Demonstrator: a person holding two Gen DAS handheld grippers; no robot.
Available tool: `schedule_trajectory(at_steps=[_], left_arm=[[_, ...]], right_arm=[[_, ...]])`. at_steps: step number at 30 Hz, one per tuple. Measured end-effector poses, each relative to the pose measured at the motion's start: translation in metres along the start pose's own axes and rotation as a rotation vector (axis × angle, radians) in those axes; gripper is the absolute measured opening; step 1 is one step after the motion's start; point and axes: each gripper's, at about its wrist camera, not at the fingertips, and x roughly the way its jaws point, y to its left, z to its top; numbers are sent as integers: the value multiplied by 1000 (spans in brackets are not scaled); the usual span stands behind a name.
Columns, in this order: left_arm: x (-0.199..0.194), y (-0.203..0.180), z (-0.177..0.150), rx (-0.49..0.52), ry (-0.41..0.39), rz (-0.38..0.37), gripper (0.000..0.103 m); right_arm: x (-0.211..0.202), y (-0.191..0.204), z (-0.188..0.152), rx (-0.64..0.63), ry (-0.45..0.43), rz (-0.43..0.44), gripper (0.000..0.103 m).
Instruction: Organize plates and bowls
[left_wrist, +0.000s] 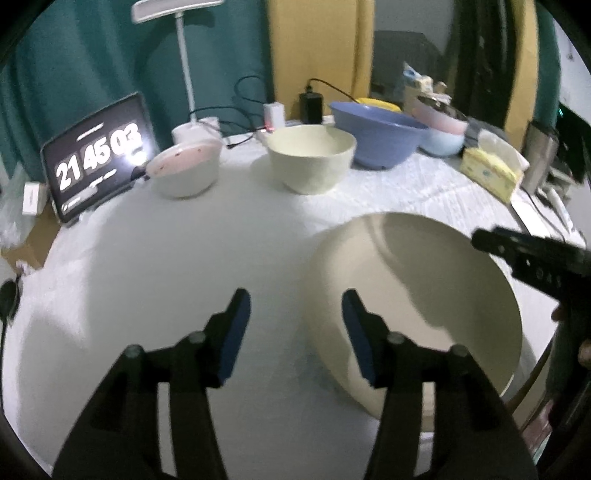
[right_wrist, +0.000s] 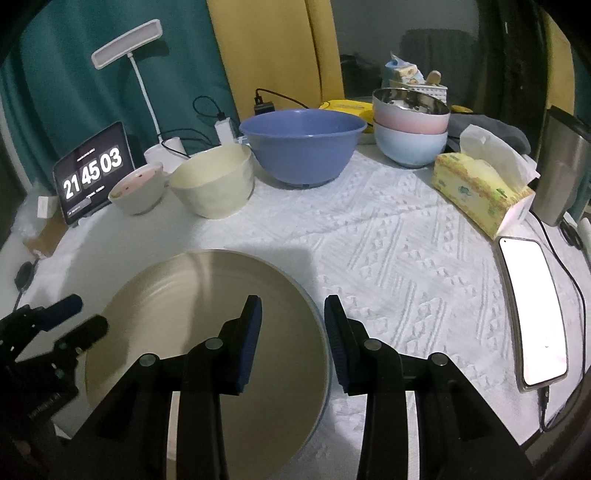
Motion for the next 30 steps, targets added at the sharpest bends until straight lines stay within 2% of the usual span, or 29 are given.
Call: schedule_trajectory(at_steps=[3, 5, 6, 17, 24, 30], left_arm=[[3, 10, -1, -63, 8, -19, 56], [6, 15, -3, -95, 19, -37, 56], [7, 15, -4, -104, 25, -44, 56], [29, 6, -16, -108, 106, -80, 56], [34, 0, -15, -88, 90, -112, 56], [36, -3, -14, -81, 90, -146, 56]], right_arm=[[-1, -4, -3, 9, 2, -3, 39], [-1, -7, -5, 17, 3, 3, 53], [-1, -8, -6, 23, 6, 9, 54], [14, -18, -19, 70, 72, 29, 55], [24, -18, -26, 104, 112, 68, 55], [24, -14, -27, 98, 110, 96, 53]])
